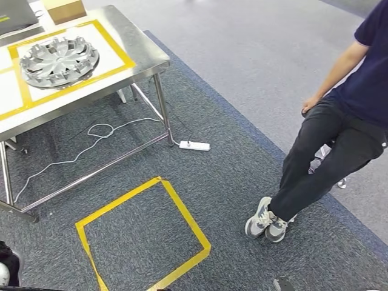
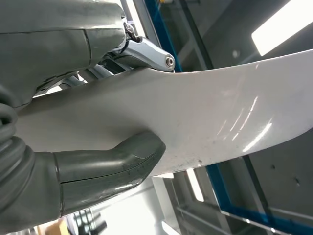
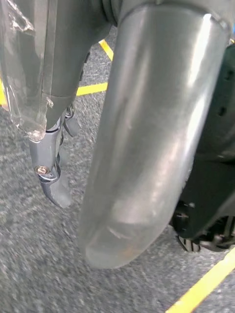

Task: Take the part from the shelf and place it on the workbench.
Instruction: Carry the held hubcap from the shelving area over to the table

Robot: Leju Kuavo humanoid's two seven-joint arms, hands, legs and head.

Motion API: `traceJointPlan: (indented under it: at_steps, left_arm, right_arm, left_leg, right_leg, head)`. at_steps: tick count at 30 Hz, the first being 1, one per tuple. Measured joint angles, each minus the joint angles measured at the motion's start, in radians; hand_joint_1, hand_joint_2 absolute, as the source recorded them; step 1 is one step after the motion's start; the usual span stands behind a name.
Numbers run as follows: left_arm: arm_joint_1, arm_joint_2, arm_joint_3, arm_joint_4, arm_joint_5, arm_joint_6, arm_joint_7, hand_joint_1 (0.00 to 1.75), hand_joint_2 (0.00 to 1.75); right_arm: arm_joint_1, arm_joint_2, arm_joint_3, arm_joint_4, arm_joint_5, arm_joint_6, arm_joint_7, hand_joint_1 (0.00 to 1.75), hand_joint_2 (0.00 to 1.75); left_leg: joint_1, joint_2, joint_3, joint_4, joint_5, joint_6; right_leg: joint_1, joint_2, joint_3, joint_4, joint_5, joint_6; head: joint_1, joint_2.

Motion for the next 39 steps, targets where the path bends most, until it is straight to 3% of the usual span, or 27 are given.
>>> traceJointPlan:
  at_steps: [1,2,3,5,7,9,11,14,15,16,17,18,20,22,24,25,27,29,31,32,34,36,38,39]
  left_arm:
    - [-0.005,0.002,0.001,0.002,0.002,0.0,0.0,1.75,1.75]
    - [-0.012,0.003,0.002,0.004,0.004,0.0,0.0,1.75,1.75]
    - [-0.021,0.005,0.003,0.005,0.005,0.0,0.0,1.75,1.75]
    - [-0.04,0.008,0.006,0.007,0.005,0.0,0.0,1.75,1.75]
    - [-0.052,0.009,0.008,0.008,0.004,0.0,0.0,1.75,1.75]
    - [-0.056,0.009,0.017,0.008,0.004,0.0,0.0,1.75,1.75]
    - [-0.059,0.009,0.026,0.007,0.004,0.0,0.0,1.75,1.75]
    - [-0.063,0.009,0.031,0.007,0.001,0.0,0.0,1.75,1.75]
    - [-0.063,0.009,0.031,0.008,0.0,0.0,0.0,1.75,1.75]
    - [-0.062,0.01,0.032,0.008,-0.001,0.0,0.0,1.75,1.75]
    - [-0.061,0.01,0.032,0.008,-0.002,0.0,0.0,1.75,1.75]
    - [-0.061,0.01,0.032,0.008,-0.002,0.0,0.0,1.75,1.75]
    - [-0.061,0.01,0.033,0.008,-0.003,0.0,0.0,1.75,1.75]
    - [-0.061,0.01,0.033,0.008,-0.004,0.0,0.0,1.75,1.75]
    - [-0.06,0.011,0.034,0.008,-0.004,0.0,0.0,1.75,1.75]
    - [-0.058,0.011,0.035,0.008,-0.004,0.0,0.0,1.75,1.75]
    - [-0.057,0.013,0.037,0.008,-0.003,0.0,0.0,1.75,1.75]
    - [-0.055,0.014,0.038,0.008,0.005,-0.001,0.0,1.75,1.75]
    - [-0.049,0.014,0.038,0.008,0.021,-0.004,0.0,1.75,1.75]
    - [-0.047,0.014,0.038,0.008,0.029,-0.006,0.0,1.75,1.75]
    - [-0.045,0.014,0.038,0.009,0.037,-0.009,0.0,1.75,1.75]
    - [-0.046,0.015,0.037,0.008,0.04,-0.01,0.0,1.75,1.75]
    - [-0.047,0.015,0.037,0.008,0.044,-0.011,0.0,1.75,1.75]
    - [-0.047,0.016,0.037,0.008,0.045,-0.011,0.0,1.75,1.75]
  right_arm:
    - [-0.001,0.0,-0.002,0.0,-0.004,-0.002,-0.004,0.0,0.0]
    - [-0.002,0.0,-0.004,0.0,-0.01,-0.005,-0.008,0.0,0.0]
    - [-0.004,0.0,-0.008,0.0,-0.017,-0.008,-0.011,0.0,0.0]
    - [-0.006,-0.002,-0.02,0.0,-0.035,-0.012,-0.019,0.0,0.0]
    - [-0.006,-0.008,-0.034,0.0,-0.049,-0.013,-0.024,0.0,0.0]
    - [-0.007,-0.017,-0.048,0.0,-0.06,-0.013,-0.022,0.0,0.0]
    - [-0.007,-0.026,-0.061,0.0,-0.067,-0.014,-0.018,0.0,0.0]
    - [-0.003,-0.037,-0.076,0.0,-0.074,-0.015,-0.01,0.0,0.0]
    - [-0.001,-0.041,-0.08,0.0,-0.076,-0.015,-0.008,0.0,0.0]
    - [0.001,-0.045,-0.085,0.0,-0.077,-0.016,-0.007,0.0,0.0]
    - [0.001,-0.048,-0.089,0.0,-0.077,-0.016,-0.006,0.0,0.0]
    - [0.001,-0.051,-0.092,0.0,-0.077,-0.016,-0.006,0.0,0.0]
    - [0.0,-0.055,-0.096,0.0,-0.078,-0.016,-0.005,0.0,0.0]
    - [-0.001,-0.056,-0.098,0.0,-0.078,-0.015,-0.004,0.0,0.0]
    - [-0.002,-0.056,-0.099,0.0,-0.078,-0.015,-0.004,0.0,0.0]
    - [-0.003,-0.056,-0.1,0.0,-0.078,-0.016,-0.003,0.0,0.0]
    - [-0.003,-0.058,-0.1,0.0,-0.078,-0.016,-0.004,0.0,0.0]
    - [0.0,-0.063,-0.102,0.0,-0.079,-0.016,-0.007,0.0,0.0]
    - [0.002,-0.071,-0.103,0.0,-0.077,-0.013,-0.013,0.0,0.0]
    - [0.001,-0.075,-0.103,0.0,-0.075,-0.011,-0.017,0.0,0.0]
    - [-0.001,-0.082,-0.103,0.0,-0.07,-0.006,-0.024,0.0,0.0]
    - [-0.003,-0.086,-0.103,0.0,-0.063,-0.002,-0.026,0.0,0.0]
    - [-0.003,-0.09,-0.103,0.0,-0.055,0.001,-0.023,0.0,0.0]
    - [-0.003,-0.091,-0.103,0.0,-0.052,0.001,-0.021,0.0,0.0]
  left_leg:
    - [0.0,0.0,-0.004,0.006,0.011,0.001]
    - [-0.001,0.003,0.013,-0.028,0.039,0.003]
    - [-0.002,0.012,0.045,-0.091,0.076,0.007]
    - [-0.01,0.054,0.11,-0.22,0.122,0.016]
    - [-0.018,0.077,0.132,-0.271,0.126,0.026]
    - [-0.018,0.056,0.131,-0.277,0.126,0.037]
    - [-0.012,0.036,0.133,-0.281,0.128,0.049]
    - [-0.007,0.006,0.135,-0.283,0.129,0.06]
    - [-0.007,-0.007,0.135,-0.283,0.129,0.061]
    - [-0.007,-0.019,0.135,-0.282,0.129,0.061]
    - [-0.006,-0.033,0.137,-0.282,0.129,0.061]
    - [-0.006,-0.045,0.139,-0.281,0.128,0.06]
    - [-0.005,-0.067,0.141,-0.278,0.127,0.053]
    - [-0.006,-0.085,0.136,-0.276,0.129,0.042]
    - [-0.003,-0.102,0.131,-0.278,0.134,0.031]
    - [-0.003,-0.097,0.129,-0.277,0.133,0.026]
    - [-0.005,-0.055,0.107,-0.231,0.101,0.017]
    - [-0.005,-0.011,0.05,-0.11,0.036,0.009]
    - [-0.003,-0.002,-0.001,-0.003,-0.001,0.006]
    - [-0.002,-0.001,-0.005,0.006,0.007,0.006]
    - [-0.003,0.013,0.045,-0.086,0.067,0.01]
    - [-0.008,0.052,0.112,-0.215,0.114,0.017]
    - [-0.014,0.069,0.136,-0.269,0.119,0.026]
    - [-0.016,0.059,0.135,-0.273,0.118,0.032]
  right_leg:
    - [0.001,-0.011,0.001,0.0,-0.001,-0.001]
    - [0.002,-0.023,0.003,0.0,-0.002,-0.001]
    - [0.002,-0.033,0.005,0.0,-0.004,0.0]
    - [0.006,-0.05,0.01,0.001,-0.009,0.007]
    - [0.011,-0.066,0.014,0.0,-0.014,0.016]
    - [0.013,-0.084,0.019,-0.005,-0.018,0.026]
    - [0.01,-0.06,0.008,0.025,-0.041,0.037]
    - [0.008,0.005,-0.083,0.211,-0.126,0.046]
    - [0.008,0.011,-0.115,0.267,-0.142,0.046]
    - [0.008,0.014,-0.131,0.288,-0.137,0.046]
    - [0.008,0.017,-0.127,0.268,-0.112,0.045]
    - [0.006,0.023,-0.104,0.209,-0.072,0.043]
    - [0.001,0.06,-0.043,0.068,-0.008,0.042]
    - [-0.002,0.085,-0.011,0.004,0.006,0.039]
    - [0.0,0.073,-0.006,0.002,0.006,0.031]
    - [0.0,0.064,-0.006,0.001,0.008,0.025]
    - [-0.001,0.045,-0.004,-0.003,0.009,0.011]
    - [0.0,0.024,-0.004,-0.003,0.008,0.003]
    - [0.001,0.002,-0.005,-0.003,0.007,0.001]
    - [0.001,-0.009,-0.004,-0.003,0.006,0.001]
    - [0.001,-0.029,0.0,-0.003,0.003,0.004]
    - [0.006,-0.046,0.005,-0.002,-0.003,0.012]
    - [0.012,-0.063,0.008,-0.003,-0.007,0.021]
    - [0.013,-0.073,0.011,-0.005,-0.009,0.026]
  head:
    - [0.0,0.0]
    - [0.0,0.0]
    - [0.0,0.0]
    - [0.0,0.0]
    - [0.001,0.0]
    - [0.001,0.0]
    - [0.003,0.0]
    - [0.007,0.0]
    - [0.007,0.0]
    - [0.007,0.0]
    - [0.007,0.0]
    - [0.007,0.0]
    - [0.007,0.0]
    - [0.006,0.0]
    - [0.006,0.0]
    - [0.006,0.0]
    - [0.001,0.0]
    - [-0.003,0.0]
    - [-0.003,0.0]
    - [-0.003,0.0]
    - [-0.003,0.0]
    - [-0.004,0.0]
    - [-0.002,0.0]
    - [-0.001,0.0]
